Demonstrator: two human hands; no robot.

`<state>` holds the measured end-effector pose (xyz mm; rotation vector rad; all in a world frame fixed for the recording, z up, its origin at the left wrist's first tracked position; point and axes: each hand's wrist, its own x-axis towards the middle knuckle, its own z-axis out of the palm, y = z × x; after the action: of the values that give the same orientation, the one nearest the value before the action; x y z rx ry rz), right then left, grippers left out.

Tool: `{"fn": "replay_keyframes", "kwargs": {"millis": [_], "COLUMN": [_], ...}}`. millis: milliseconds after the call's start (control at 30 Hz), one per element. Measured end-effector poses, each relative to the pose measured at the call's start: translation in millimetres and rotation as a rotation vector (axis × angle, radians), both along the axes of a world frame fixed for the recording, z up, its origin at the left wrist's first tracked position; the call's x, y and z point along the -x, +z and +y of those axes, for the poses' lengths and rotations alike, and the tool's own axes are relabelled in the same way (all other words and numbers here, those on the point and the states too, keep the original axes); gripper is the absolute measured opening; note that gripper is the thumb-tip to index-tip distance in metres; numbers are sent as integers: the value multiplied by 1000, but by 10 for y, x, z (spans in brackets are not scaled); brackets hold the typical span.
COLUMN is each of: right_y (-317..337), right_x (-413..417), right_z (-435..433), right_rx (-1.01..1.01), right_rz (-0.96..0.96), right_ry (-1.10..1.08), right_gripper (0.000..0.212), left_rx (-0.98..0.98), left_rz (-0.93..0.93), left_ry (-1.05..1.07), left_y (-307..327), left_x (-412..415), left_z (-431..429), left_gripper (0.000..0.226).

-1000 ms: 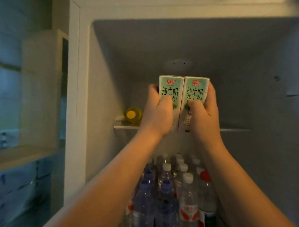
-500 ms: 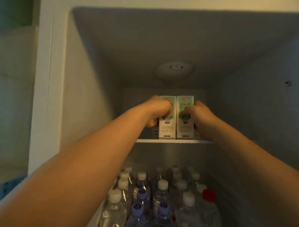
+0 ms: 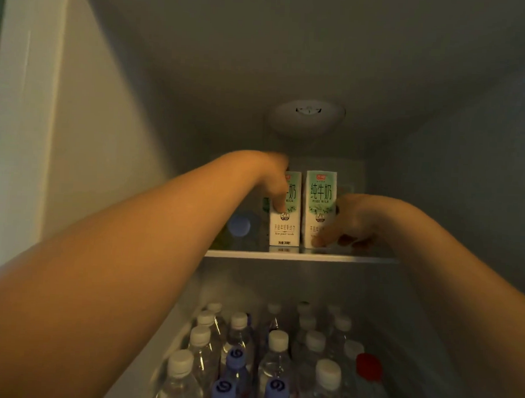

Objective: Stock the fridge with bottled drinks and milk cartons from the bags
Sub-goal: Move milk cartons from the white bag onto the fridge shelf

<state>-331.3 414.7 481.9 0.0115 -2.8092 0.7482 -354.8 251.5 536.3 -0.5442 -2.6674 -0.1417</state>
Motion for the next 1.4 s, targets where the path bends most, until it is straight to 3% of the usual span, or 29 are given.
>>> {"fn": "replay_keyframes", "kwargs": {"millis": [233,433,600,733,1067,1267,1400], "right_y": [18,74,118,100,-13,-103,-158], "right_x": [216,389,472,529,657,423,296], "right_z": [-228,-411,-439,-462,-491,-474,-511], "right_rx": [-78,-255,-290,-360,-486,-401,-397], "right_rz": [38,-64,-128,-71,-53,-35,-25], "right_ry": [-55,-94,-100,-26,-146,-107,-84], "right_gripper": [22,31,36,37,40,40,39], "left_rx": [91,130,79,66,134,73,54], "left_rz": [11,175,210,251,322,188,154], "left_ry": [85,155,120,87,227,178,133], "left_y": [-4,-61,-136,-173,-306,-413,-472], "left_x": [296,552,740,818,789,564,322], "left_z": [12,-14,-58,-126,-40,-75,-150], "left_gripper": [66,88,80,72,79,88,81]}}
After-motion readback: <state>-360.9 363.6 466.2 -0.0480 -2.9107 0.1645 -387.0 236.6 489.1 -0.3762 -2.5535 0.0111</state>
